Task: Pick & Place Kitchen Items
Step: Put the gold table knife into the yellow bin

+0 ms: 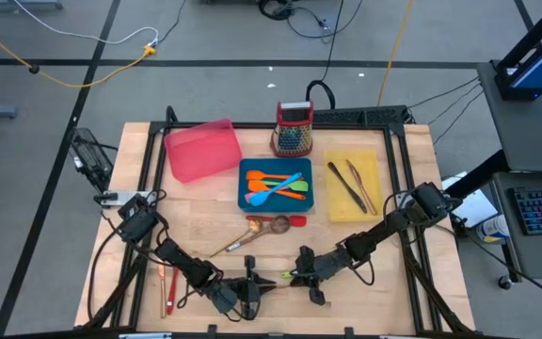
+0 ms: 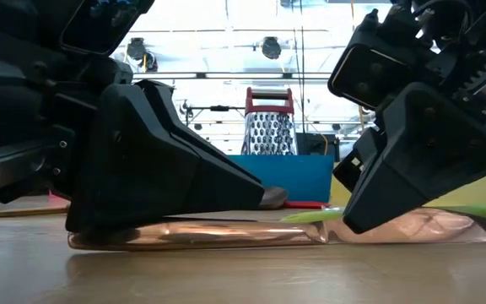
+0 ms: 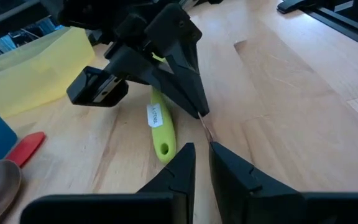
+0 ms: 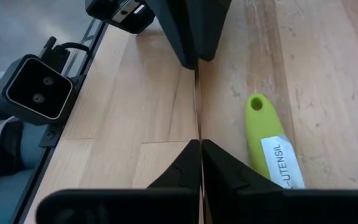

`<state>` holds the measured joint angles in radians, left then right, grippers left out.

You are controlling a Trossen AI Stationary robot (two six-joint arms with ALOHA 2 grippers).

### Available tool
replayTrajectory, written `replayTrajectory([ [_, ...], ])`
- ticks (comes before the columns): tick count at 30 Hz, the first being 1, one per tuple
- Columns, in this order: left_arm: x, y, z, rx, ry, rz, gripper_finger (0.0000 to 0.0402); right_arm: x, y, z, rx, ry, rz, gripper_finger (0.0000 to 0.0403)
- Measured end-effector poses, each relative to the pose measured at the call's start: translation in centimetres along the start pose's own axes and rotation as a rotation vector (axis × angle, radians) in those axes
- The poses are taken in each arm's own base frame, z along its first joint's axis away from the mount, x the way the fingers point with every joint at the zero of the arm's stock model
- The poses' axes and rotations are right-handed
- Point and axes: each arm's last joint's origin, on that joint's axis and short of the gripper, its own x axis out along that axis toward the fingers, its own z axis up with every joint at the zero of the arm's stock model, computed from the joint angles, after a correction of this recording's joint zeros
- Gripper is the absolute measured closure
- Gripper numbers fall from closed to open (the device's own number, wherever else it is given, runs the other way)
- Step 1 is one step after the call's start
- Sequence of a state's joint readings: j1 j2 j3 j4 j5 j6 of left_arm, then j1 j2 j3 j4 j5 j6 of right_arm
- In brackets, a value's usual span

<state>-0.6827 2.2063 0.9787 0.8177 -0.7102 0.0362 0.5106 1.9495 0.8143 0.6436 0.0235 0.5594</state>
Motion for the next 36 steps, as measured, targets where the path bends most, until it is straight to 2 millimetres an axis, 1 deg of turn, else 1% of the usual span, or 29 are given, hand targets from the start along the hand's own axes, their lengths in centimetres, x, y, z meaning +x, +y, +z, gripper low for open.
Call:
replayTrajectory([
  [5,-0.1,0.2,0.5,0.010,-0.011,0.030,0.0351,0.0,0.1,0.1,-0.002,-0.014,0.009,0.0402],
  [9,-0.6,0.7,1.9,0.014,-0.029,0.040,0.0351,-0.3,0.3,0.5,-0.004,-0.021,0.013,0.0402],
  [13,-1.1,1.3,3.2,0.043,-0.024,0.053,0.0350,-1.2,0.8,1.3,-0.034,-0.025,0.014,0.0402],
  [17,-1.7,1.9,4.5,0.037,-0.026,0.081,0.0350,-2.5,1.1,2.0,-0.053,-0.004,-0.040,0.0402],
  [23,-3.0,3.1,7.1,0.006,-0.068,0.133,0.0350,-5.2,1.3,3.1,-0.079,0.018,-0.178,0.0402],
  [28,-4.1,4.2,9.2,-0.014,-0.097,0.142,0.0350,-7.9,2.0,4.7,-0.145,-0.031,-0.219,0.0403],
  [30,-4.7,4.6,9.9,-0.029,-0.103,0.144,0.0350,-9.1,2.2,5.2,-0.156,-0.052,-0.266,0.0403],
  [36,-6.3,5.9,11.5,-0.079,-0.082,0.145,0.0350,-12.9,2.1,6.0,-0.185,-0.073,-0.426,0.0403],
])
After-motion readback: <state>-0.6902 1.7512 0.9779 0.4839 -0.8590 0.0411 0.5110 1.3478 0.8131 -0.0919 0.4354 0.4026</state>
